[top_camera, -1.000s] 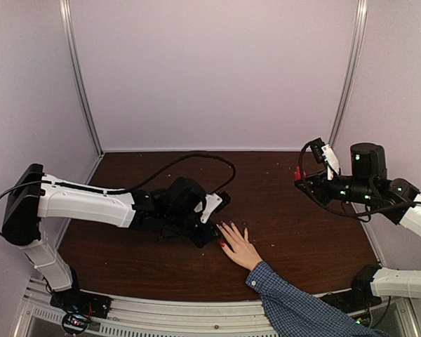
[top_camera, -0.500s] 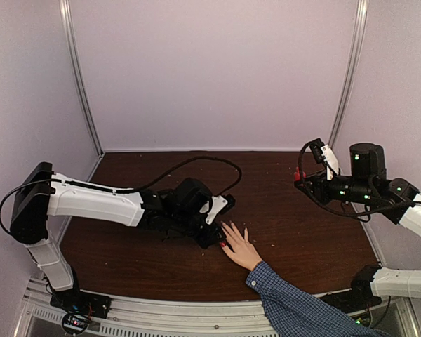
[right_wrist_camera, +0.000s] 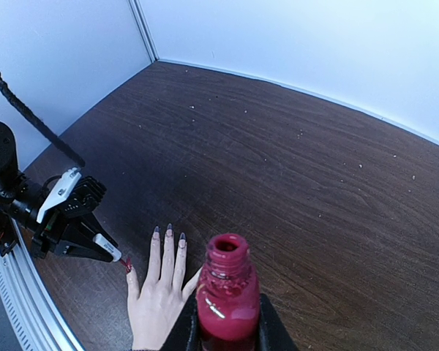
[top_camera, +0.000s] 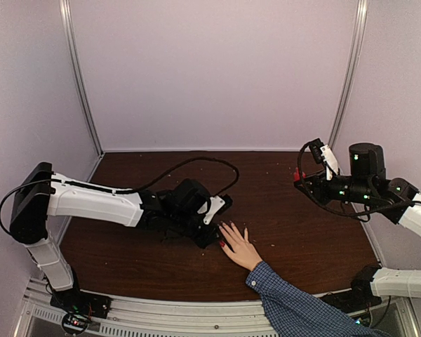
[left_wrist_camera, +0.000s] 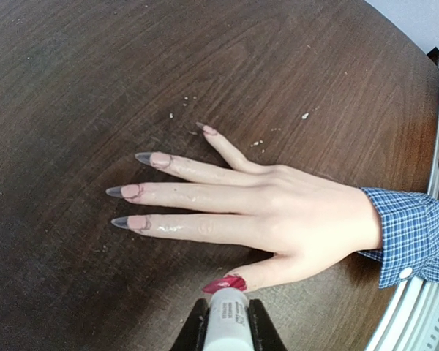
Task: Paint the nails
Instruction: Paint the nail with the hand.
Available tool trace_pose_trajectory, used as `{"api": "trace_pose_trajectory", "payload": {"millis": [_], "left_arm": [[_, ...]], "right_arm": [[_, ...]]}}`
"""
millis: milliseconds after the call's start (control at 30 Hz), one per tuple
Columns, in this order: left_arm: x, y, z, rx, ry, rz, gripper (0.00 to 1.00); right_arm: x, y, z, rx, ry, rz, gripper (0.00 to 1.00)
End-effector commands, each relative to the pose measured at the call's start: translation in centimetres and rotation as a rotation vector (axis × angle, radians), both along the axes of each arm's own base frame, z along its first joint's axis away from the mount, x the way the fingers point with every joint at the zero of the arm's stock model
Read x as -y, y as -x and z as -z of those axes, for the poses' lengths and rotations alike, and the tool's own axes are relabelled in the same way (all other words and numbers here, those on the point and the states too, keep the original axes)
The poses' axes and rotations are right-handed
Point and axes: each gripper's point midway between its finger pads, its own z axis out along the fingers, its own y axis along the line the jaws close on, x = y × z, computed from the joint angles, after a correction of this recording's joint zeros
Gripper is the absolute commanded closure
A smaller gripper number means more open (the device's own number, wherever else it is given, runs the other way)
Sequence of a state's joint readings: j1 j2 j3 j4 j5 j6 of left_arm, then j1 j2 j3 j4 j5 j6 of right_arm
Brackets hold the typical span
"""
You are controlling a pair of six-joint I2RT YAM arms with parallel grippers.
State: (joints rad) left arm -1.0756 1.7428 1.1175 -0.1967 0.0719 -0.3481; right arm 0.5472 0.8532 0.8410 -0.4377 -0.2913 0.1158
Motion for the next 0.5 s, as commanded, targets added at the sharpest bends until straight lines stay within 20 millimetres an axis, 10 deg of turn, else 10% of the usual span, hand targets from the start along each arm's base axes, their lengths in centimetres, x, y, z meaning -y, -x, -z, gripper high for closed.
{"api": "trace_pose_trajectory", "payload": {"millis": [0, 467], "left_arm": [[-0.7, -1.0, -1.4, 0.028, 0.027, -0.044, 1.0], [-3.1, -3.4, -2.0, 0.087, 0.002, -0.146, 1.0]], "right_arm": [[0.2, -0.3, -0.5, 0.016, -0.008, 0.013, 1.0], [0.2, -0.3, -0.4, 0.012, -0.007, 0.012, 1.0]]}}
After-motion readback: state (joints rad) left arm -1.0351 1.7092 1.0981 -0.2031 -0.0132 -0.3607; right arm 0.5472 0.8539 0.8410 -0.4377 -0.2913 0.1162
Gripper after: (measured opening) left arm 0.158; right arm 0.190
